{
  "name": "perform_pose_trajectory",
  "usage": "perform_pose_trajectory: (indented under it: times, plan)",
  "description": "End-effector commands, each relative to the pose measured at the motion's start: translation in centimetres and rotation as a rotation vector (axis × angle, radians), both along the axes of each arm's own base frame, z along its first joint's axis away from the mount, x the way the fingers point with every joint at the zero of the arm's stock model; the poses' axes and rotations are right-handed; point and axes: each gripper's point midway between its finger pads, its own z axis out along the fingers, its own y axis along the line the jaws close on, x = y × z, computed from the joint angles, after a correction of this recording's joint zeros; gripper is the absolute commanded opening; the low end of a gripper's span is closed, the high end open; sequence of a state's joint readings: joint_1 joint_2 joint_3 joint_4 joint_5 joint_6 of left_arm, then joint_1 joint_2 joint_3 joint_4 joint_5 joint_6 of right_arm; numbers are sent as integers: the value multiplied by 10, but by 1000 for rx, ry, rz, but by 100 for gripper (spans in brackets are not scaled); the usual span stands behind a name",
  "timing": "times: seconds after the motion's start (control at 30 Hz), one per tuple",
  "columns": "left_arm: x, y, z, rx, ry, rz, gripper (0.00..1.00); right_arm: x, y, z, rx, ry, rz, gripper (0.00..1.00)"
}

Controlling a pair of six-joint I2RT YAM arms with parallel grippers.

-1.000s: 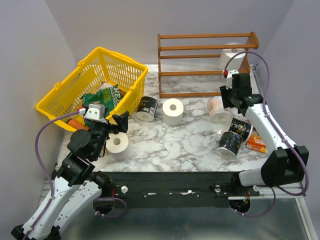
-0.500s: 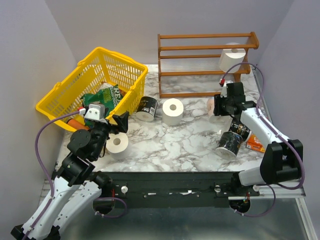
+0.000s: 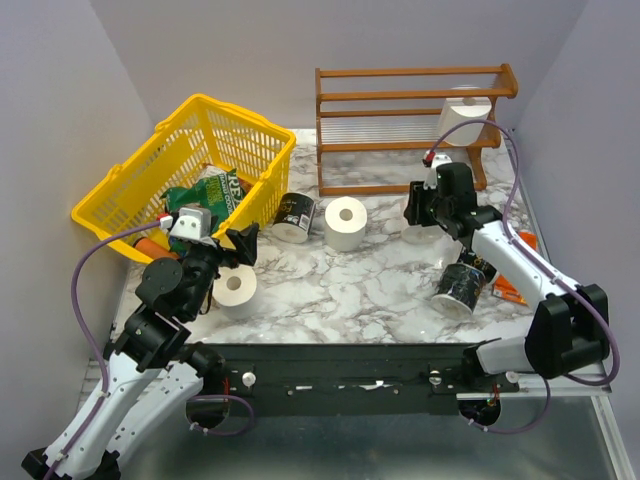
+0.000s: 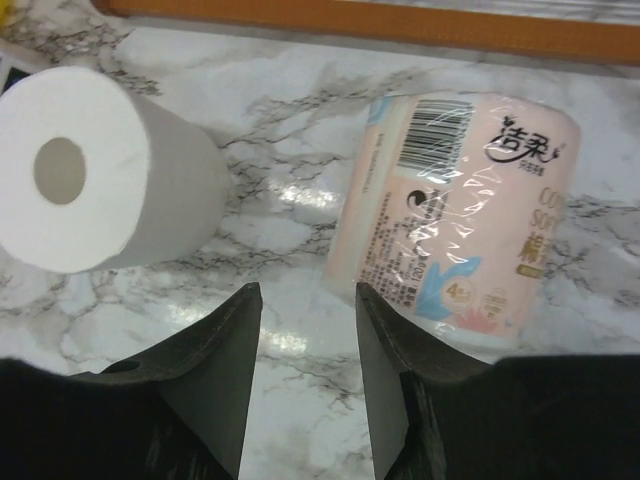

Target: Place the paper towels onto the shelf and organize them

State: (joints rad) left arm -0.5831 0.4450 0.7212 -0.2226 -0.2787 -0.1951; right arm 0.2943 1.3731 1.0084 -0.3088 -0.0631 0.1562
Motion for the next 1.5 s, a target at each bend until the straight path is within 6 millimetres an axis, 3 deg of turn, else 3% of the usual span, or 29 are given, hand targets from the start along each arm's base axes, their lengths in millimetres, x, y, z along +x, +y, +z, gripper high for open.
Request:
perform_pose_trajectory:
  times: [0.0,0.2,0.33,0.57,0.73,0.93,1.0,1.1,1.13,1.23,1.27,1.37,1.47]
  plan:
    - [2,1,-5,0,6,17,99,14,-45,0,-218,-45,-132,50]
    - [4,2,-7,6,14,24,99,3,-66,-42,-318,60,-193,48]
    - [4,2,-7,7,15,24,99,-9,-61,-67,-307,128,-160,46]
    - [5,-1,-8,11,20,14,99,-43,-49,-74,-204,152,-135,43]
    - [5,-2,-8,9,19,8,99,-74,-21,-70,-157,151,-68,41]
    - [2,-1,-5,2,9,7,99,-106,3,-85,-37,239,-44,41]
    - [2,0,-5,1,8,10,99,-110,14,-79,-5,225,-34,41]
    - [0,2,-4,-3,3,14,99,-116,33,-53,61,179,22,43]
    - [0,3,-3,-7,-1,16,99,-113,43,-33,99,151,54,44]
    - [0,3,-3,-4,0,16,99,-120,51,-8,86,169,104,47]
    - [0,2,-3,-5,-1,14,99,-118,51,6,66,177,108,48]
    - [0,2,-1,-9,-5,13,99,-106,33,23,-49,136,66,52]
    - [0,3,-3,-8,-2,17,99,-92,4,23,-223,110,-8,57]
